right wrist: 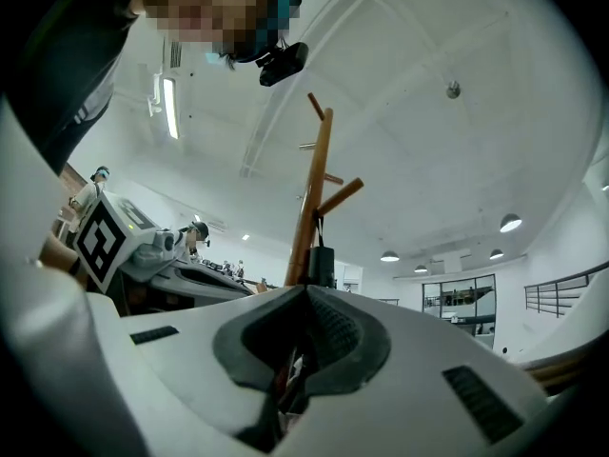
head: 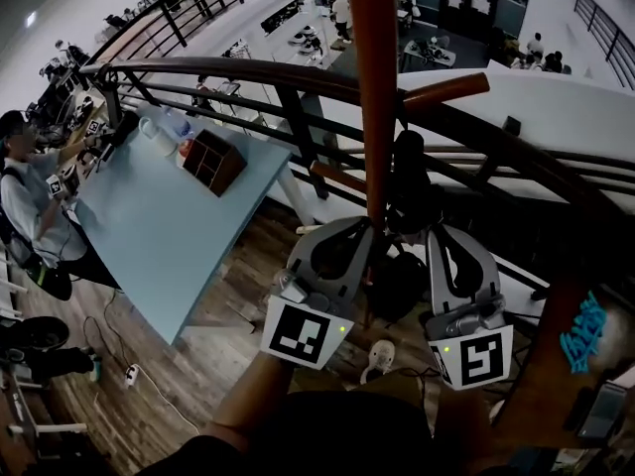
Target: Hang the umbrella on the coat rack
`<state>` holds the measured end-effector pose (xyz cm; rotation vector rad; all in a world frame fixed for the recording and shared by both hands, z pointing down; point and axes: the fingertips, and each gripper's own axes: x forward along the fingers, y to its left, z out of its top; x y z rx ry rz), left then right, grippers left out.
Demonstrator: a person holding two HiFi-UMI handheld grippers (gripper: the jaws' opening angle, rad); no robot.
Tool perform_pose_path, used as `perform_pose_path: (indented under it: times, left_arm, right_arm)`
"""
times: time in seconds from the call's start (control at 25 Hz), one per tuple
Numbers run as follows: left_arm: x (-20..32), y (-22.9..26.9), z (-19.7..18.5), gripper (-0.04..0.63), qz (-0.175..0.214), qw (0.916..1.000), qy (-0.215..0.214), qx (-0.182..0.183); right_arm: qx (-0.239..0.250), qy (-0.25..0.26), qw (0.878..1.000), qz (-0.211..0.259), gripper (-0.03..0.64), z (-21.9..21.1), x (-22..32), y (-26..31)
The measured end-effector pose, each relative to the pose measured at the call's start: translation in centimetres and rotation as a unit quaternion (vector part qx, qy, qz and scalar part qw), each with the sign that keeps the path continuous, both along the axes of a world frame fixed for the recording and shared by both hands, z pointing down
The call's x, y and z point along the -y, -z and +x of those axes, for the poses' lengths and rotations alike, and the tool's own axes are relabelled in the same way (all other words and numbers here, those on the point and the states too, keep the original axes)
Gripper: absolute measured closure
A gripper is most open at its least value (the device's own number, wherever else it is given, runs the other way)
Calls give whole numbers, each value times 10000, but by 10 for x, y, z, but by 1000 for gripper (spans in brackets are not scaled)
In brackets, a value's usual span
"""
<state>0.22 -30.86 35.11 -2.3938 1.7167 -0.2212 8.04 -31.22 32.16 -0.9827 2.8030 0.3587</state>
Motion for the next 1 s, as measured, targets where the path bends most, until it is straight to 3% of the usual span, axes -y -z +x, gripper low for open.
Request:
perform_pose_path:
  times: [0.48, 1.0]
  left_arm:
    - [-70, 15, -63, 583, 265, 9961, -842, 75]
    - [-162, 24, -95, 583, 333, 9869, -1573, -125]
  right_arm:
    - [-50, -594, 9982, 25, 586, -73, -83, 2]
    - [-3, -1258, 9921, -24, 586, -101, -187, 4]
